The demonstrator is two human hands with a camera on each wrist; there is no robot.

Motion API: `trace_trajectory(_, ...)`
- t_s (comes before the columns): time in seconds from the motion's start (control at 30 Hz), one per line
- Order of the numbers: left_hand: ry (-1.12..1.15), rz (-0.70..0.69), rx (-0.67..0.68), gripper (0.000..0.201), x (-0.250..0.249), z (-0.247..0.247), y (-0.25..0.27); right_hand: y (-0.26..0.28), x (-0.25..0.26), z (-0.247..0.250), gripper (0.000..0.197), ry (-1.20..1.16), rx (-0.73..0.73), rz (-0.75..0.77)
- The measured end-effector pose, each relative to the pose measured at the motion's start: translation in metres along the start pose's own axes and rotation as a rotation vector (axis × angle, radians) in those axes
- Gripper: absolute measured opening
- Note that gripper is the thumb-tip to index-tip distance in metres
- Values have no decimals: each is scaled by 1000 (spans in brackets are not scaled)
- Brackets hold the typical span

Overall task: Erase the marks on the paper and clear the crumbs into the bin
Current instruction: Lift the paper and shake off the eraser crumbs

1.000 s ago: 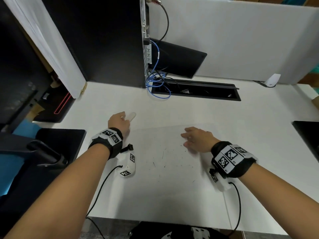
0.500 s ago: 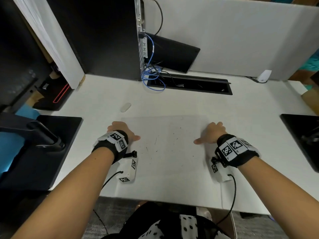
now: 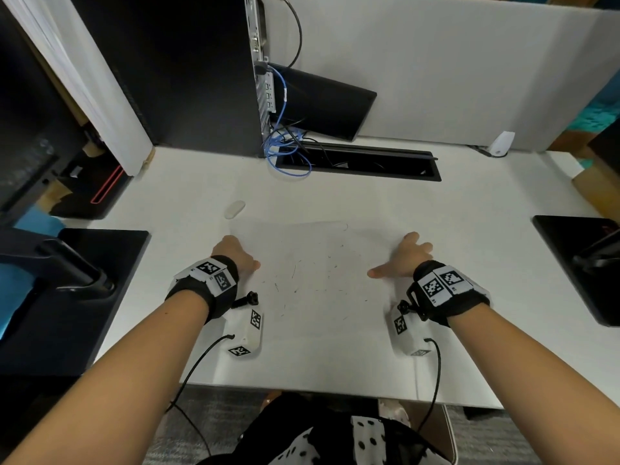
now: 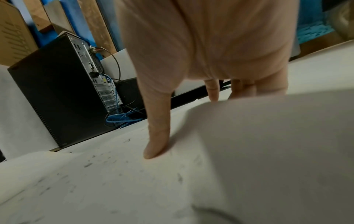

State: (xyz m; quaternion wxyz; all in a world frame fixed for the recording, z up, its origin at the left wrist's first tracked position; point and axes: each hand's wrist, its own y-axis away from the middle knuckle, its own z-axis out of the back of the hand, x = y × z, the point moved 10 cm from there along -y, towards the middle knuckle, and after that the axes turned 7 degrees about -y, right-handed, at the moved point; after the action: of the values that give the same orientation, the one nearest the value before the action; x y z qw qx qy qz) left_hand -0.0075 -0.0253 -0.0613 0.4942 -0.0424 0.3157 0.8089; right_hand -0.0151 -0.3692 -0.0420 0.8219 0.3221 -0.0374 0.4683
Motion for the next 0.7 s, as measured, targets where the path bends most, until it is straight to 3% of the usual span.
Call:
trace_trajectory(0.17, 218, -48, -28, 44, -9, 4, -1, -5, 0, 5, 93, -383, -11, 57)
trace_trajectory(0.23, 281, -81, -89, 45, -14, 16, 0, -8, 3, 13, 66, -469, -46, 115)
trace_trajectory(0.3, 341, -143, -150, 42, -24, 31, 5, -7, 12, 25, 20, -531, -92, 202)
trace_trajectory(0.33, 386, -176, -176, 40, -29, 40, 8, -4, 18, 30, 13, -570, -98, 243)
trace_trajectory(0.5, 665, -317, -228, 35, -59, 69, 30, 21, 59, 61, 11, -766, -136, 437)
trace_trajectory(0.7, 853, -461, -160, 32, -85, 76, 56, 49, 83, 80, 18, -864, -107, 610)
